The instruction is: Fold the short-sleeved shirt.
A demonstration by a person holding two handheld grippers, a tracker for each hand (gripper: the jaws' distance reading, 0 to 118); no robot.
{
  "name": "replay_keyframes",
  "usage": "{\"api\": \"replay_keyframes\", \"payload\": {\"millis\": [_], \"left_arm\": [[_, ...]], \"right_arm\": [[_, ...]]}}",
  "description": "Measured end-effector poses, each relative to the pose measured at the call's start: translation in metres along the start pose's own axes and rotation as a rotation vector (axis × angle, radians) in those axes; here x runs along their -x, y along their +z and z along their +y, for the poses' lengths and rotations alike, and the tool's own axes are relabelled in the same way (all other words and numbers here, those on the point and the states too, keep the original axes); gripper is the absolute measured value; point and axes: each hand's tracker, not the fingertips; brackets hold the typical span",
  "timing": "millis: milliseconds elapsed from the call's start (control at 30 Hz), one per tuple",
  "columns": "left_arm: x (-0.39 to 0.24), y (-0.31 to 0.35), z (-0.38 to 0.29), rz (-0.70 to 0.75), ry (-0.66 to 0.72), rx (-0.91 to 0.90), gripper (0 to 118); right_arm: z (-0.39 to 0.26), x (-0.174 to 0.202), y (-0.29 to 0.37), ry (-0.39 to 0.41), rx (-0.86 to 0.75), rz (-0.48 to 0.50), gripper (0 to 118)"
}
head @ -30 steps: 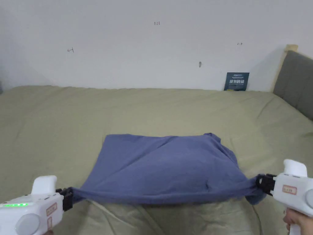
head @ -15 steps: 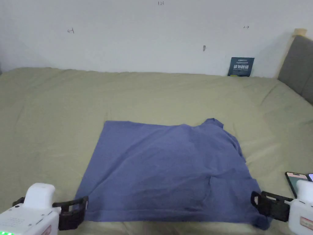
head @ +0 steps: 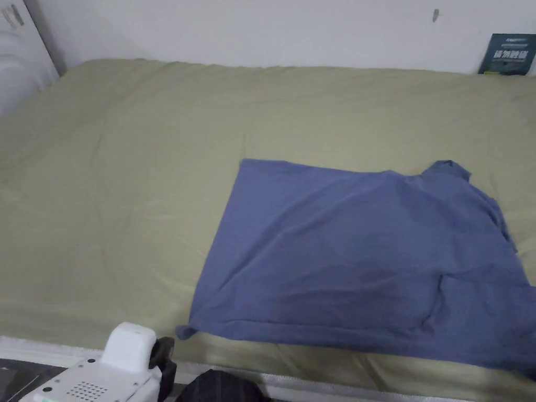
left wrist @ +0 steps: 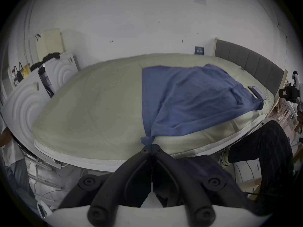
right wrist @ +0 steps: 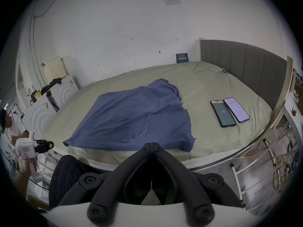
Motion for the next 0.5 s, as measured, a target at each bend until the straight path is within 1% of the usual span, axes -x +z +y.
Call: {"api": "replay_keyframes", "payload": {"millis": [33,67,100,133,167,233,267,333,367,400,433,467,500], "left_arm": [[0.002,-0.012,-0.001,-0.004,-0.002,0.026,32],[0.003,-0.023,-0.001,0.005,-0.017,0.050,75],[0.004,-0.033,-0.001,0.011,-0.040,0.076,104],[0.004,-0.045,-0.002,0.028,-0.080,0.116,105],[0.005,-0.053,-0.002,0.022,-0.103,0.088,104],[0.005,-0.069,0.002,0.045,-0.107,0.113,103],[0.007,-0.077,0.004,0.035,-0.107,0.123,100],[0.005,-0.084,0.007,0.024,-0.119,0.118,80],[0.007,-0.085,0.010,0.023,-0.129,0.109,73],[0.006,-0.085,0.013,0.018,-0.133,0.106,73],[0.005,-0.087,0.017,0.011,-0.137,0.106,17],[0.001,-0.087,0.016,0.027,-0.128,0.057,0],[0.006,-0.084,0.017,0.027,-0.122,0.066,0]], "right_arm": [[0.001,-0.001,-0.003,-0.007,0.008,0.004,0],[0.002,-0.001,-0.006,-0.010,0.016,0.002,0],[0.004,-0.001,-0.009,-0.008,0.025,0.003,0],[0.002,-0.001,-0.009,-0.002,0.032,-0.001,0],[0.003,-0.001,-0.011,0.002,0.038,-0.011,0],[0.007,-0.004,-0.017,0.010,0.062,-0.029,0],[0.008,-0.002,-0.018,0.022,0.083,-0.045,0],[0.009,-0.007,-0.025,0.051,0.119,-0.073,0],[0.011,-0.011,-0.029,0.066,0.139,-0.095,0],[0.014,-0.008,-0.031,0.079,0.154,-0.111,0],[0.015,-0.013,-0.037,0.088,0.183,-0.118,0],[0.016,-0.019,-0.046,0.093,0.215,-0.128,0],[0.017,-0.024,-0.055,0.103,0.231,-0.145,0]]}}
